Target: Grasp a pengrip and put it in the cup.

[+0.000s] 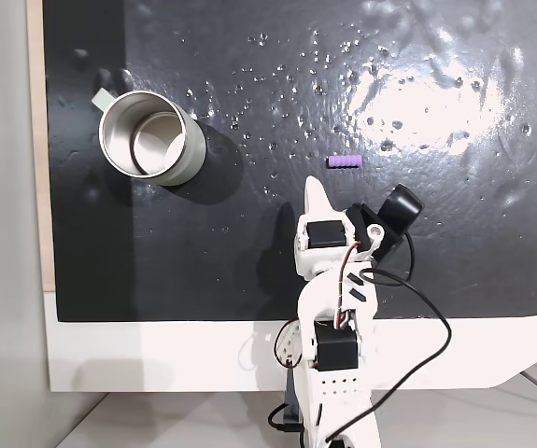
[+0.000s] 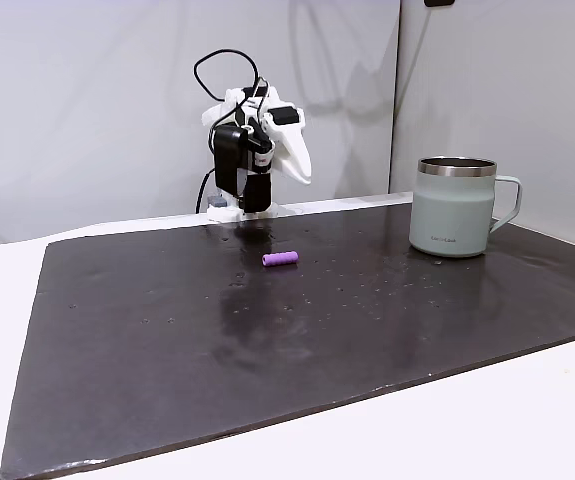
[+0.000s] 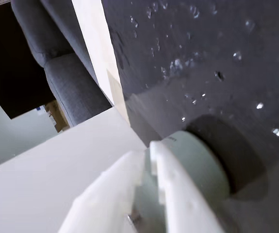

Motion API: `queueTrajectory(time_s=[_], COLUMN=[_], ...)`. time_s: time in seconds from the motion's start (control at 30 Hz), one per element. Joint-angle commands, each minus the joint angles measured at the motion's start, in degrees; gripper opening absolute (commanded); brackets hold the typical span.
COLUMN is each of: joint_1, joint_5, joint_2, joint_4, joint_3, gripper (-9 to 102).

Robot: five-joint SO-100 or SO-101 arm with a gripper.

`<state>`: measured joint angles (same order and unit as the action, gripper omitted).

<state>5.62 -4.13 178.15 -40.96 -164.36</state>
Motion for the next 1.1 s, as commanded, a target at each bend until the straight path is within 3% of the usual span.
queueTrajectory(time_s=[0.0, 0.17, 0.33, 0.47, 0.63, 0.8, 1.07], joint_1=[-1.58, -3.60, -7.29, -9.49, -12.66, -14.59, -14.06], joint_5=[-2.20, -1.49, -0.88, 1.58, 5.27, 8.17, 11.25], joint_2=[-15.12, -29.18, -40.43, -47.99, -57.22, -68.29, -80.24], joint_4=[-5.80, -14.77, -23.64, -27.69, -31.55, -33.66, -30.32], joint_3=[19.25, 35.60, 48.43, 54.23, 61.17, 68.38, 68.82], gripper=[0, 0, 13, 21, 22, 22, 22])
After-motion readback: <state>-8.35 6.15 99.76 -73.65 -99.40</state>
